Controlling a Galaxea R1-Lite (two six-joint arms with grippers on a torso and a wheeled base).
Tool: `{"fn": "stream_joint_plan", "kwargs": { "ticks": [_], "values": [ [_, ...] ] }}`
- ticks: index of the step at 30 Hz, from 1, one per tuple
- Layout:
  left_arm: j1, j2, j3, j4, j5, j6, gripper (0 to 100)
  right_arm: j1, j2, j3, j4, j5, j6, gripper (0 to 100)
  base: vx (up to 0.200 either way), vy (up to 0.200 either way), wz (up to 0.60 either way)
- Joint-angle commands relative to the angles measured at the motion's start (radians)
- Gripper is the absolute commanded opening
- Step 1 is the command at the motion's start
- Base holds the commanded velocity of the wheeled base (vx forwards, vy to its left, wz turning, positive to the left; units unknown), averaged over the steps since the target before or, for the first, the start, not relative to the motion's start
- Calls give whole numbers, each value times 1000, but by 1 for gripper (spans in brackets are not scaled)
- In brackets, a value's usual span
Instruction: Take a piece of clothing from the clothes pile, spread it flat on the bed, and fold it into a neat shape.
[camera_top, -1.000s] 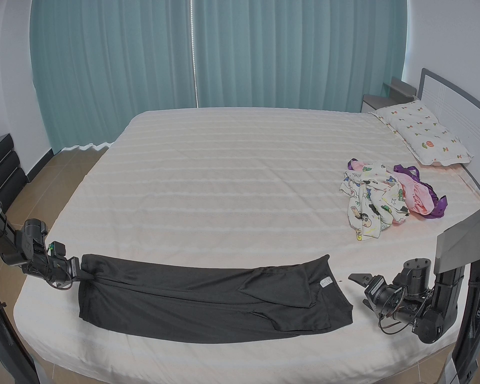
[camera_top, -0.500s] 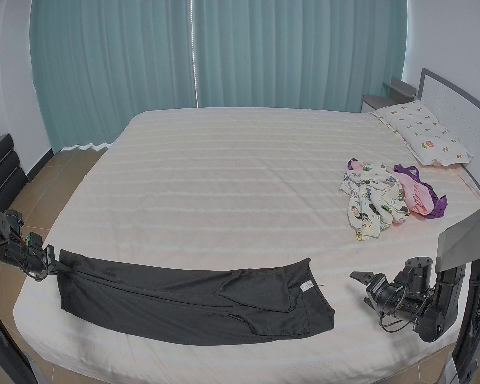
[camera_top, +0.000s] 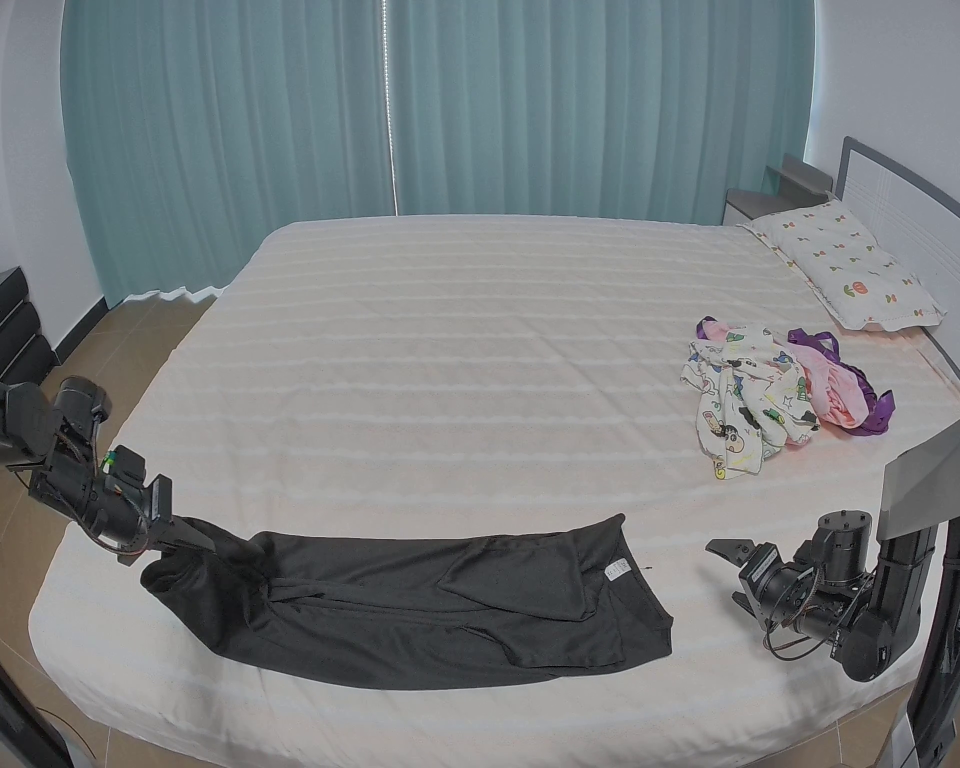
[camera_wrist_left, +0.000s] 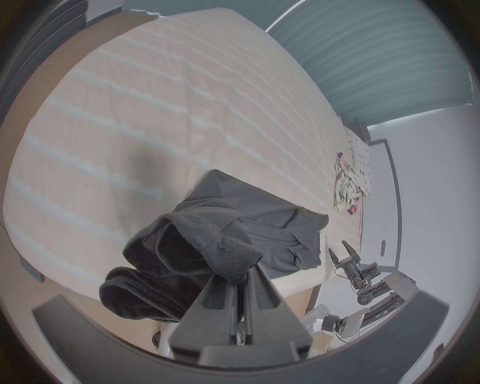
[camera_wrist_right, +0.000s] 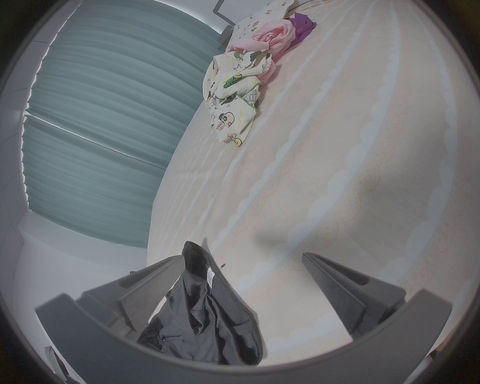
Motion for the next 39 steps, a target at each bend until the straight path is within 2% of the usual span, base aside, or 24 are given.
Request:
{"fn": "stream_joint_plan", "kwargs": {
  "ticks": [1, 4, 7, 8, 10, 14, 22, 32, 36, 39],
  "values": [
    [-182, -85, 8, 9, 87, -119, 0, 1, -7, 2, -11, 5, -2, 100, 0, -200, 0],
    [-248, -91, 6, 6, 140, -188, 0, 1, -7, 2, -11, 6, -2, 100, 0, -200, 0],
    [-317, -96, 5, -20, 161, -273, 0, 3, -7, 2, -11, 6, -2, 100, 0, -200, 0],
    [-320, -96, 5, -20, 163, -276, 0, 1, -7, 2, -11, 6, -2, 100, 0, -200, 0],
    [-374, -94, 5, -52, 198, -348, 0, 3, -7, 2, -11, 6, -2, 100, 0, -200, 0],
    [-430, -88, 3, -91, 225, -420, 0, 4, -7, 2, -11, 8, -2, 100, 0, -200, 0],
    [-533, -48, -23, -137, 228, -510, 0, 4, -4, 0, -11, 8, -4, 100, 0, -200, 0],
    [-596, 64, -123, -147, 232, -579, 0, 9, -2, 2, -11, 8, -5, 100, 0, -200, 0],
    [-617, 127, -149, -201, 288, -609, 0, 9, 1, 0, -11, 8, -5, 100, 0, -200, 0],
    [-633, 168, -155, -252, 324, -633, 0, 9, 2, 0, -11, 8, -5, 100, 0, 0, 0]
  ]
}}
